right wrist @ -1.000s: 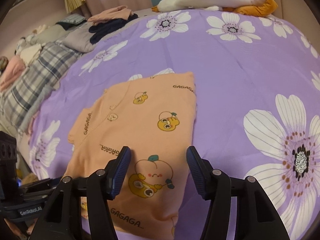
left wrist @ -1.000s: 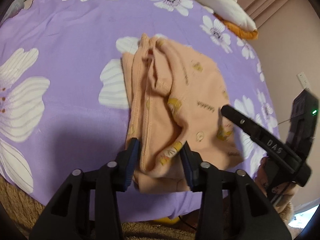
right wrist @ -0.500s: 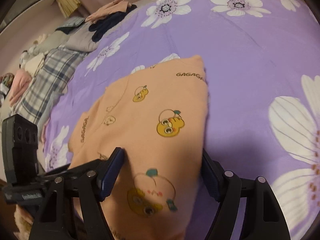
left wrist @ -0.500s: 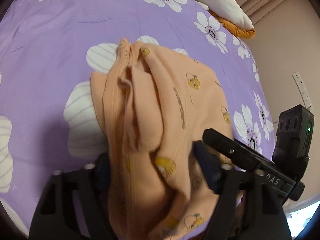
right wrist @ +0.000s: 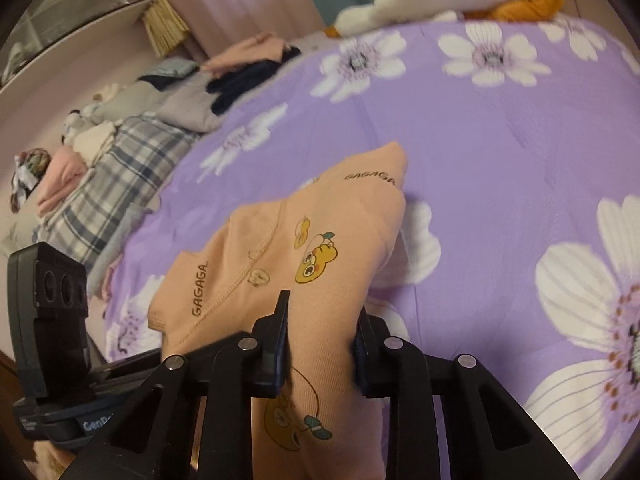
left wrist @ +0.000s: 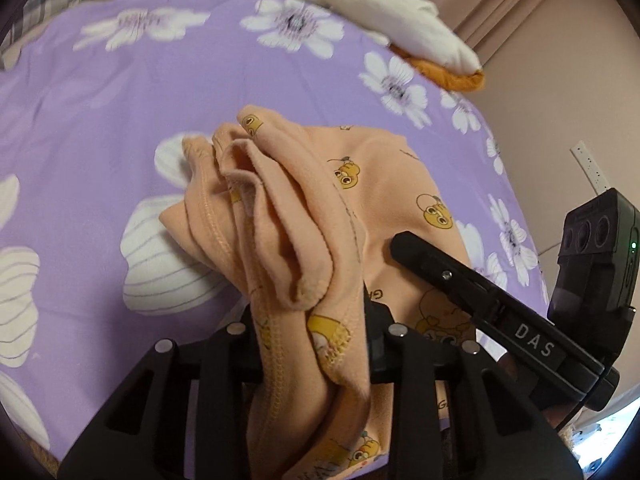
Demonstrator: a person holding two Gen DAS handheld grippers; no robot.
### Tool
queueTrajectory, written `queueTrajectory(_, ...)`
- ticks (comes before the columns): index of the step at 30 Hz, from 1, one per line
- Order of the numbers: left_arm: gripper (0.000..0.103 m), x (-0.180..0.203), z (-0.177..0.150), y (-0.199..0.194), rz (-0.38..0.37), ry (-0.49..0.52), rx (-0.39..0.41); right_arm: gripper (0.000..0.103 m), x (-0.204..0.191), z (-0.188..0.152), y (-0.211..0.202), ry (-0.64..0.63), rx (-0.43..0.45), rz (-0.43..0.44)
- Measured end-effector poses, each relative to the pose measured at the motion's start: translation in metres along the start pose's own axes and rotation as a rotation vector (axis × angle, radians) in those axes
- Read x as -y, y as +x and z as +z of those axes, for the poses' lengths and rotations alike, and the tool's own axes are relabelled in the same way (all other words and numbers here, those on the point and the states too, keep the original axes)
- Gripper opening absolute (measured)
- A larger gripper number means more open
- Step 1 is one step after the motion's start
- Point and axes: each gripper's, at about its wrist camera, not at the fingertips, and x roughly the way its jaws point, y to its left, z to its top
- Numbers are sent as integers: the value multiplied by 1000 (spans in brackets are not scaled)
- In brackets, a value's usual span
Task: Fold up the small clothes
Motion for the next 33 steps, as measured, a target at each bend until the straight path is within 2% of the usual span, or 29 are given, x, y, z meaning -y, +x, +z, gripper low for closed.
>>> queueTrajectory(7,31,27,11,-20,-33,54,60,28,1,14,-36,-12,99,31)
queueTrajectory(16,32,57,22,-10,-48,117,88,28,16,27,-58,-8,175,-11)
queueTrajectory(24,32,60,30,8,1,119,89,28,34,30,-45,27,157,-6)
queueTrajectory(33,32,37,38,29,45,72,57,28,37,36,-13,28,98,4)
